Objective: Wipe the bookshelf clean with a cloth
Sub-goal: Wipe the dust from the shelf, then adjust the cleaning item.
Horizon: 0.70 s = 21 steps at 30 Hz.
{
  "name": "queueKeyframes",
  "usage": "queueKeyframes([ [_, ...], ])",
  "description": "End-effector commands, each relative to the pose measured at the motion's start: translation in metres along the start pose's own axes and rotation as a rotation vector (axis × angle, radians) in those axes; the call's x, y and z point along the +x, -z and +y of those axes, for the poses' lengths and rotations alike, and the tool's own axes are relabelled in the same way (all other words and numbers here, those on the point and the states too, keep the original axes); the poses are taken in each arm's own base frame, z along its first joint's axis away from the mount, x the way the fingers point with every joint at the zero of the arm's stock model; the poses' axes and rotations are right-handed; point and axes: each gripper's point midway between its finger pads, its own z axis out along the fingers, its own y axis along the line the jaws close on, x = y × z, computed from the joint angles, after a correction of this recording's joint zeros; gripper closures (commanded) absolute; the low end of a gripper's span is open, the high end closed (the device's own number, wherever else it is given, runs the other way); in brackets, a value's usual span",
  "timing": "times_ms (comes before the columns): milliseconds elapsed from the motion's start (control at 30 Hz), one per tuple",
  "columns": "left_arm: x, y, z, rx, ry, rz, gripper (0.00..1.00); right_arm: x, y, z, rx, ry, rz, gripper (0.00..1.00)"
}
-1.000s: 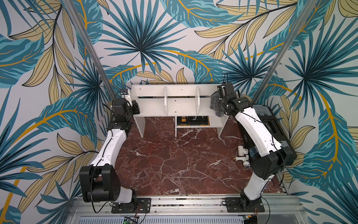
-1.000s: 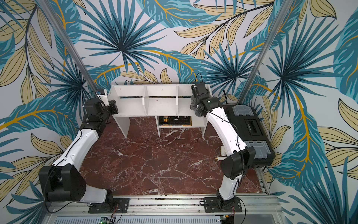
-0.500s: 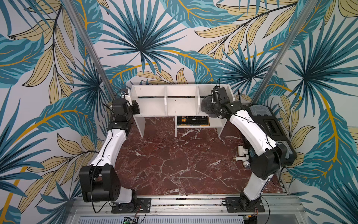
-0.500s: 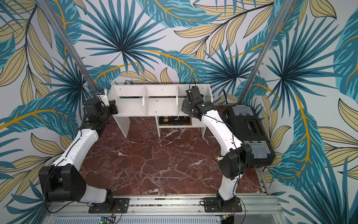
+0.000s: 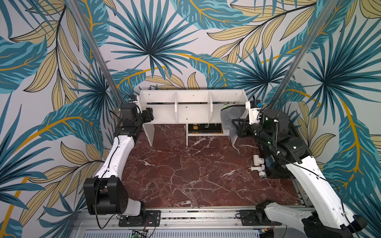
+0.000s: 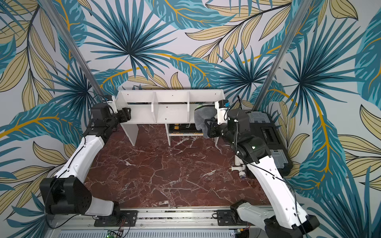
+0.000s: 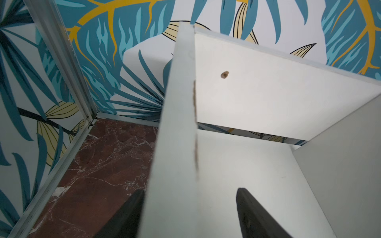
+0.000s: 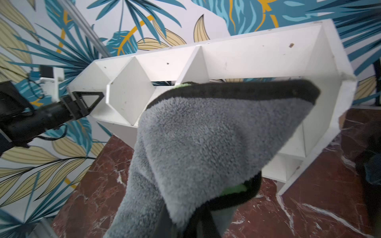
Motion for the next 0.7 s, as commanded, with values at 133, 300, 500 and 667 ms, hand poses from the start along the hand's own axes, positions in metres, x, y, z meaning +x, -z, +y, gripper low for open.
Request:
queueKeyframes([
  [133, -0.080, 0.094, -0.083, 0.321, -0.028, -0.176, 0.12, -0.014, -0.004, 0.070, -0.431, -0.060, -0.057, 0.98],
  [300, -0.057, 0.169, -0.200, 0.857, -0.108, -0.142, 0.09, -0.032, -0.003, 0.096, -0.631, -0.118, -0.135, 0.98],
  [500, -0.037, 0.230, -0.265, 1.207, 0.008, -0.085, 0.00, -0.041, -0.004, 0.112, -0.762, -0.166, -0.131, 0.97],
  [667, -0.030, 0.225, -0.284, 1.223, 0.056, -0.024, 0.00, -0.045, 0.007, 0.128, -0.875, -0.179, -0.149, 0.97],
])
